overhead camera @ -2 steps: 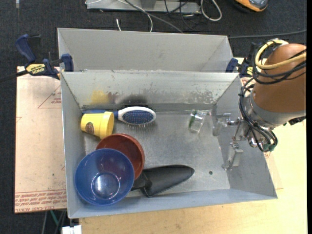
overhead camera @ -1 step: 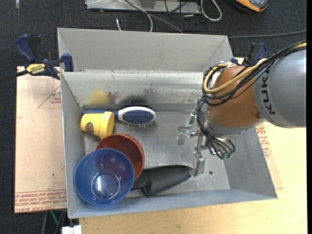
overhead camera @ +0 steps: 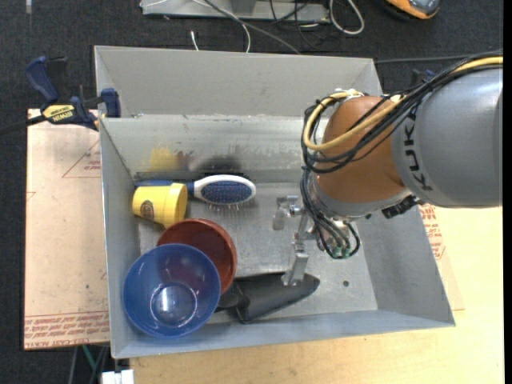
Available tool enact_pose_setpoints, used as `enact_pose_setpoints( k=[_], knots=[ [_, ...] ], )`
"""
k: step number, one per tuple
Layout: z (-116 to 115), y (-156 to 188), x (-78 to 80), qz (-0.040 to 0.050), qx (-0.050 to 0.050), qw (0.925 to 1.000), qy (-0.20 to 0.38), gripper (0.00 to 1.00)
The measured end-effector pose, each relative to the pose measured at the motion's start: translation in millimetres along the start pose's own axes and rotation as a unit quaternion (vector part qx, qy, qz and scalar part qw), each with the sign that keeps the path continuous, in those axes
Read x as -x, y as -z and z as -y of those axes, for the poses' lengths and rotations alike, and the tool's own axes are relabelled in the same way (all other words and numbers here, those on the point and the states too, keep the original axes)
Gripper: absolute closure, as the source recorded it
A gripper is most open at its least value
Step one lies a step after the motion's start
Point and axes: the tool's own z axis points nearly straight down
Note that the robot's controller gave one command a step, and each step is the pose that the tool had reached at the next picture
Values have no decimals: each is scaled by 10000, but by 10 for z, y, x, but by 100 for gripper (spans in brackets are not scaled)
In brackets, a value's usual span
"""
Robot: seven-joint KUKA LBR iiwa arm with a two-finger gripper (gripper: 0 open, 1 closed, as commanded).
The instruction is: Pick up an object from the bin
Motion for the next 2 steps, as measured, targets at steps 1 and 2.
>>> enact_pose_setpoints(
  k=[1,2],
  knots=[
    [-182,-537,-209,-66,6,9937,1123,0],
    [79,-907,-378,22,-1,9994,351,0]
  ],
)
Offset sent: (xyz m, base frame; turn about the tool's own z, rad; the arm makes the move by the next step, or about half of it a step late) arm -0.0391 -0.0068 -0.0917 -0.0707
